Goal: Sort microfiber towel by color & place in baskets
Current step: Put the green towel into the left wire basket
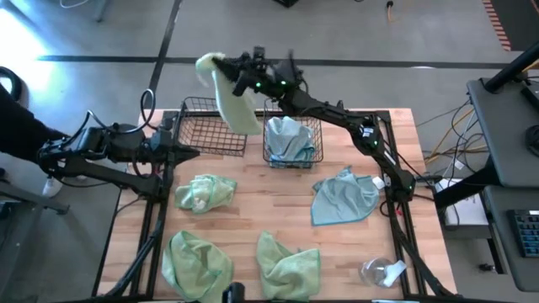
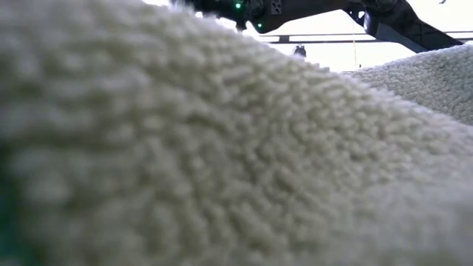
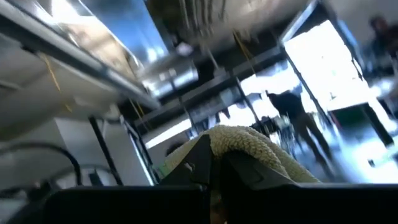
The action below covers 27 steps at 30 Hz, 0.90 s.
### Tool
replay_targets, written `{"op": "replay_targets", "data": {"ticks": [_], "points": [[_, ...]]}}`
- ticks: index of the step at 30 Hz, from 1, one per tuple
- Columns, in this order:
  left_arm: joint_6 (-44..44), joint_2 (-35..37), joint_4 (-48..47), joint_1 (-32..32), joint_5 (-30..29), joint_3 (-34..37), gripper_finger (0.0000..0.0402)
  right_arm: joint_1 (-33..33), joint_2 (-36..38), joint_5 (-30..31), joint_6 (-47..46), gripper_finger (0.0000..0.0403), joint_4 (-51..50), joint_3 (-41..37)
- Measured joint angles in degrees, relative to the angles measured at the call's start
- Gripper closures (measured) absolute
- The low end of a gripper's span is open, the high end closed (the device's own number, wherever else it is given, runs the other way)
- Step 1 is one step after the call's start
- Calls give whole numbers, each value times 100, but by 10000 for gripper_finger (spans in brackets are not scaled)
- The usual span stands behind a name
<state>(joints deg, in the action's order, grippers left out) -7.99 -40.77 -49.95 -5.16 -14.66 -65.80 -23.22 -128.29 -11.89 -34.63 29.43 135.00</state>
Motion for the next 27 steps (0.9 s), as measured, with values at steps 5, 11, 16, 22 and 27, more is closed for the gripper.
{"op": "replay_targets", "data": {"ticks": [5, 11, 16, 22, 27], "points": [[42, -26, 2, -1, 1, 0, 402, 41, 0, -358, 12, 394, -1662, 0], [44, -24, 4, -1, 2, 0, 402, 94, 0, -716, 12, 394, -3226, 0], [42, -24, 7, -1, 2, 0, 402, 135, 0, -1004, 33, 394, -4261, 0], [42, -24, -17, -1, 2, 0, 402, 162, 0, -1124, 173, 394, -5262, 0], [42, -22, -44, -1, 2, 0, 402, 161, -2, -1115, 393, 394, -5488, 0]]}}
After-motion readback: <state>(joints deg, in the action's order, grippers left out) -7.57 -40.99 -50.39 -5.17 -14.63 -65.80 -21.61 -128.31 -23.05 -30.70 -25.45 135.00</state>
